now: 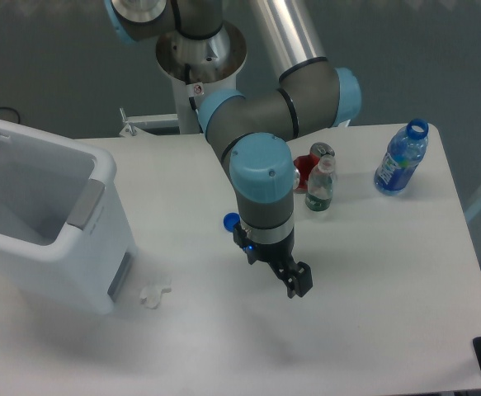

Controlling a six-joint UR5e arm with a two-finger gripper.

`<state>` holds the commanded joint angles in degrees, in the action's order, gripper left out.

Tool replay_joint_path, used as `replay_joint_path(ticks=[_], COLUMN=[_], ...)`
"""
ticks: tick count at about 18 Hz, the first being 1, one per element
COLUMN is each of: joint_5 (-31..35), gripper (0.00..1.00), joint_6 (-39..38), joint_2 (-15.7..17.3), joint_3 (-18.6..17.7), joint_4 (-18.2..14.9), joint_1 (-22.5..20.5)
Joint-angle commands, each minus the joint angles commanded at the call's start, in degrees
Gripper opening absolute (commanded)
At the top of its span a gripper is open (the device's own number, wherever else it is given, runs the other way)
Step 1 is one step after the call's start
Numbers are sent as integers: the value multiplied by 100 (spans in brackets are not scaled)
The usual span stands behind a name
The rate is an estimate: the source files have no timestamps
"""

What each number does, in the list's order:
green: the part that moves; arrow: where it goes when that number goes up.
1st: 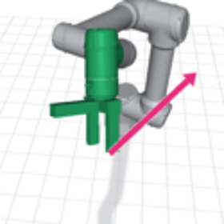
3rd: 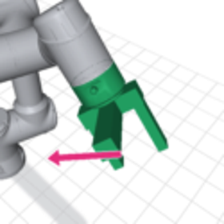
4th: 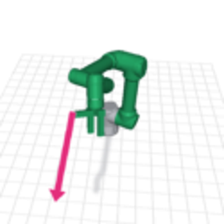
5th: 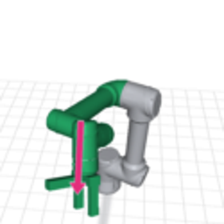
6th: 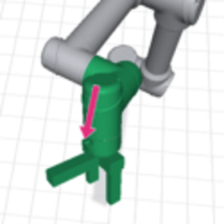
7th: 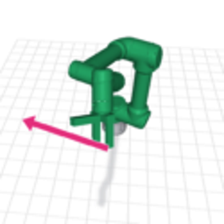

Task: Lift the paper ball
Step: 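Move the gripper toward the white paper ball beside the white bin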

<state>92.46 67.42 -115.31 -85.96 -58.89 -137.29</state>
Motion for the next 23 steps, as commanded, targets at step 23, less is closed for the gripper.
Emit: replay_joint_path(ticks=[23], joint_5=[-105], gripper=[100], joint_6=[-282], joint_2=[-281], joint_3=[-826], joint_4=[642], joint_1=[1204])
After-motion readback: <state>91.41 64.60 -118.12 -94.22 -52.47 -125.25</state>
